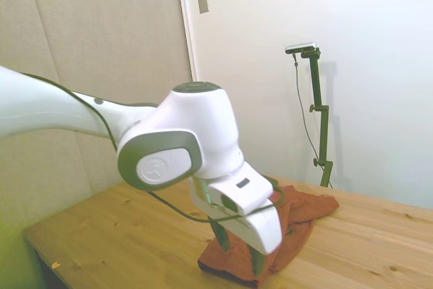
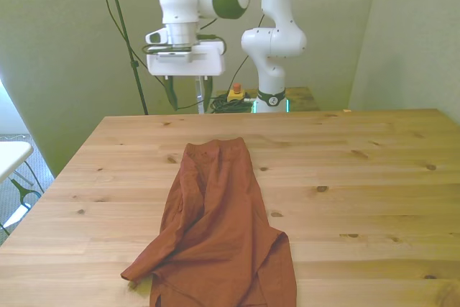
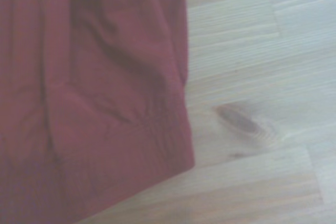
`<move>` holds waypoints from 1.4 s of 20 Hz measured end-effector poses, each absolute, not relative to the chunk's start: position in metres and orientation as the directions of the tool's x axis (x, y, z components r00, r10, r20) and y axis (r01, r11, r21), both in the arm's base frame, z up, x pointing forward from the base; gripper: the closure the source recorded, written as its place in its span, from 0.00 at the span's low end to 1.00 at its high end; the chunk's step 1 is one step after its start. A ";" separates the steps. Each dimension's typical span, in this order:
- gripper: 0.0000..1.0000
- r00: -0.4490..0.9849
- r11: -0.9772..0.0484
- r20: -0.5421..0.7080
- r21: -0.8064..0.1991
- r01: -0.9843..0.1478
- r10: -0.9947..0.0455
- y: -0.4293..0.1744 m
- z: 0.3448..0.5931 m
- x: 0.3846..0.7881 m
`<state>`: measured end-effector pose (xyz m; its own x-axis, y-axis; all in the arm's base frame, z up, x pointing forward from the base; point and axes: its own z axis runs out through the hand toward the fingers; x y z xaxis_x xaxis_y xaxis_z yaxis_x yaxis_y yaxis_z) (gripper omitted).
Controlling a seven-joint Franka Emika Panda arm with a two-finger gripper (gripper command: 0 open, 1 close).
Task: Unfold the shorts
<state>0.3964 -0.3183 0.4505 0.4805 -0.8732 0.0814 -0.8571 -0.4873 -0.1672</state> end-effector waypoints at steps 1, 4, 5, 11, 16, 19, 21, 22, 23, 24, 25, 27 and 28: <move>0.00 0.484 -0.486 0.060 -0.189 -0.853 -0.873 -0.328 0.444 0.401; 0.00 0.472 -0.456 -0.012 -0.242 -0.856 -0.881 -0.354 0.423 0.420; 0.00 0.471 -0.447 -0.049 -0.246 -0.860 -0.881 -0.374 0.414 0.439; 0.00 0.482 -0.433 -0.151 -0.269 -0.860 -0.863 -0.373 0.400 0.456; 0.00 0.537 -0.468 -0.285 -0.278 -0.839 -0.794 -0.367 0.385 0.466; 0.00 0.552 -0.481 -0.296 -0.282 -0.830 -0.780 -0.370 0.371 0.471; 0.00 0.556 -0.485 -0.305 -0.280 -0.828 -0.773 -0.371 0.366 0.474; 0.00 0.561 -0.487 -0.315 -0.286 -0.825 -0.766 -0.371 0.364 0.474; 0.00 0.568 -0.487 -0.327 -0.299 -0.821 -0.756 -0.370 0.364 0.475; 0.00 0.578 -0.492 -0.336 -0.309 -0.814 -0.744 -0.369 0.365 0.474; 0.00 0.586 -0.498 -0.342 -0.315 -0.808 -0.734 -0.369 0.366 0.474; 0.00 0.595 -0.503 -0.348 -0.324 -0.801 -0.725 -0.368 0.368 0.474; 0.00 0.603 -0.508 -0.350 -0.329 -0.796 -0.717 -0.367 0.368 0.474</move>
<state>0.4743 -0.3669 0.3677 0.6026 -0.7173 -0.3499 -0.7959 -0.5079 -0.3294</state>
